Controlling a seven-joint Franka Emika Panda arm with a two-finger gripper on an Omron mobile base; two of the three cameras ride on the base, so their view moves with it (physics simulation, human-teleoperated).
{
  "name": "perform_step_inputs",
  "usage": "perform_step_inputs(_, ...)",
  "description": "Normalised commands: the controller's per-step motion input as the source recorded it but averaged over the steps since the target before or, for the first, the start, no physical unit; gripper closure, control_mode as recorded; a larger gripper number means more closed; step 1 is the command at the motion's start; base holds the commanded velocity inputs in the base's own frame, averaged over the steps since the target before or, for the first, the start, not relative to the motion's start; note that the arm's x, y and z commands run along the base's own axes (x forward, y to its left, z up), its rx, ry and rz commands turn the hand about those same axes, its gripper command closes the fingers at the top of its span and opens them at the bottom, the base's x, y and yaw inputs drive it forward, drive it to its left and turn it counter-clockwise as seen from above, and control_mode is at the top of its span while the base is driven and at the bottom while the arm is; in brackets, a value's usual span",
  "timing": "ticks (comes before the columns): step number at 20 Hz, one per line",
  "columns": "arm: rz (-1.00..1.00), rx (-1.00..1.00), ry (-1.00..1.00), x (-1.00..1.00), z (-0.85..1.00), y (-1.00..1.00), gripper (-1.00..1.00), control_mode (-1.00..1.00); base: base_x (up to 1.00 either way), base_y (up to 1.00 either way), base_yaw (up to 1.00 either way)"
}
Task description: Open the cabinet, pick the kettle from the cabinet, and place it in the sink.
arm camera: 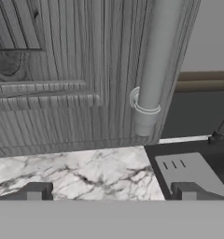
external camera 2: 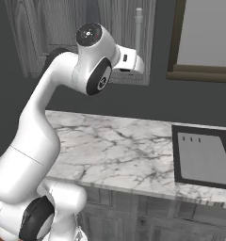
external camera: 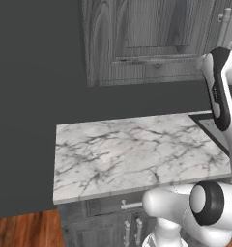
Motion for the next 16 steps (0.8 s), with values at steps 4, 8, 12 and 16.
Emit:
perform_step_inputs(4,-0.04,0.00,0.00,0.07,0.28,-0.23,-1.00,-1.00,0.00,0.00,0.00)
perform_step_inputs(8,-0.05,0.00,-0.05,0.10,0.22,-0.20,-1.00,-1.00,0.00,0.00,0.00)
perform_step_inputs(12,-0.06,0.00,-0.10,0.17,0.13,-0.13,-1.00,-1.00,0.00,0.00,0.00)
perform_step_inputs(16,-0.08,0.00,-0.05,0.30,0.06,-0.05,-1.00,-1.00,0.00,0.00,0.00)
